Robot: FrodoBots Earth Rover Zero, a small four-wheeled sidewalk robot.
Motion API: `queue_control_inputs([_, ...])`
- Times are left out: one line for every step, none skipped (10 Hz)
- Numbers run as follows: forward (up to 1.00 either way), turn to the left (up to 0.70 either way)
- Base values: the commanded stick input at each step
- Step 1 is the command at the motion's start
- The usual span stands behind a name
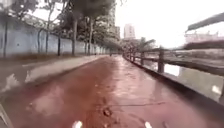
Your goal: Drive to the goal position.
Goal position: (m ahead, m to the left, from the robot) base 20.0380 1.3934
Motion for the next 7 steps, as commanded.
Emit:
queue_control_inputs([0.5, 0.0])
queue_control_inputs([0.5, 0.0])
queue_control_inputs([0.5, 0.0])
queue_control_inputs([0.5, 0.0])
queue_control_inputs([0.5, 0.0])
queue_control_inputs([0.5, 0.29])
queue_control_inputs([0.5, 0.5])
